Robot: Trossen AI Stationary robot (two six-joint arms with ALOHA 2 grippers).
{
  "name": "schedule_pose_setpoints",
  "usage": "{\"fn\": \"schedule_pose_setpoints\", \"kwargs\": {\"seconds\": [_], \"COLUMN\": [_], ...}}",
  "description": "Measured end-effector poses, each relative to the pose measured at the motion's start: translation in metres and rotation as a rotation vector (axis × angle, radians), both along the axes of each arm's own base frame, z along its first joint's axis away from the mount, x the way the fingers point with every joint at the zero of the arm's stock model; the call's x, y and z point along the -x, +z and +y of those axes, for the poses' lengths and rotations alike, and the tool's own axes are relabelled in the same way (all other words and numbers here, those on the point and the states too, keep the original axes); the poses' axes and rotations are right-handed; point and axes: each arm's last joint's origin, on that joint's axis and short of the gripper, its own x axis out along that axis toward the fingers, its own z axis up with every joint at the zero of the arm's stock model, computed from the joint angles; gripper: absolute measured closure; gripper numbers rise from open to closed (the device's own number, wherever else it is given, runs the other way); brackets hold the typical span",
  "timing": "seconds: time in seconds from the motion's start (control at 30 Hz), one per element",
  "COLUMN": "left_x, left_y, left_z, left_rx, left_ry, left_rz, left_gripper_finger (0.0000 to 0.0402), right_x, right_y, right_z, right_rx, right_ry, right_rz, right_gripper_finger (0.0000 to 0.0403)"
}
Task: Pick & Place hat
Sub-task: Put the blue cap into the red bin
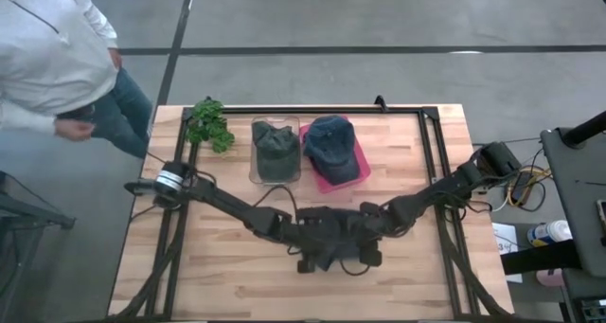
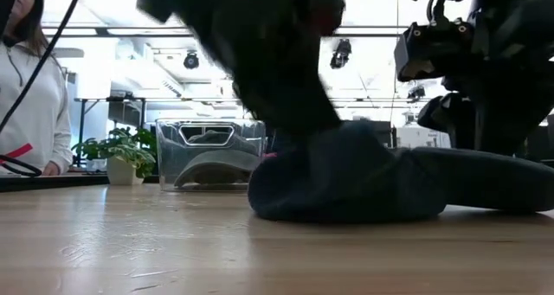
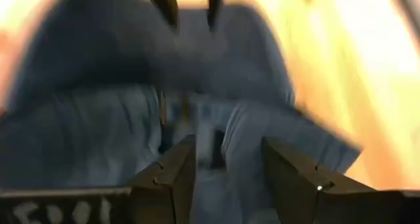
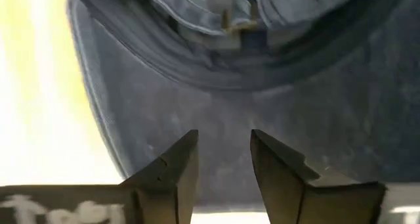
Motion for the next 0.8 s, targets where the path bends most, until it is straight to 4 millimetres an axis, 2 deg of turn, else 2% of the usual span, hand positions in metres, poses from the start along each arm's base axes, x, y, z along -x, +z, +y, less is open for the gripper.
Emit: {"fn": "schedule_pose_setpoints", "kwargs": {"seconds": [0.1,0.3,0.47,0.6,0.8], "left_x": [0.0,-0.008,-0.018,-0.018,-0.008], "left_y": [-0.021,-0.046,-0.051,-0.039,0.01], "left_z": [-0.003,-0.009,-0.012,-0.011,-0.008], "left_rx": [0.014,0.044,0.07,0.079,0.094], "left_ry": [0.016,0.003,0.002,0.012,0.02], "left_rz": [0.051,0.041,-0.027,-0.027,-0.093], "left_gripper_finger": [0.0236,0.0236,0.0236,0.0236,0.0236], "right_x": [-0.001,-0.003,-0.004,-0.003,0.015], "right_y": [0.0,0.001,0.002,0.017,0.054], "right_z": [-0.002,-0.005,-0.006,-0.006,0.002], "right_rx": [0.001,-0.003,-0.004,-0.005,0.017], "right_ry": [-0.006,-0.018,-0.018,0.022,0.215], "right_rz": [0.0,-0.009,-0.02,-0.067,-0.203], "right_gripper_finger": [0.0274,0.0275,0.0275,0.0275,0.0275]}}
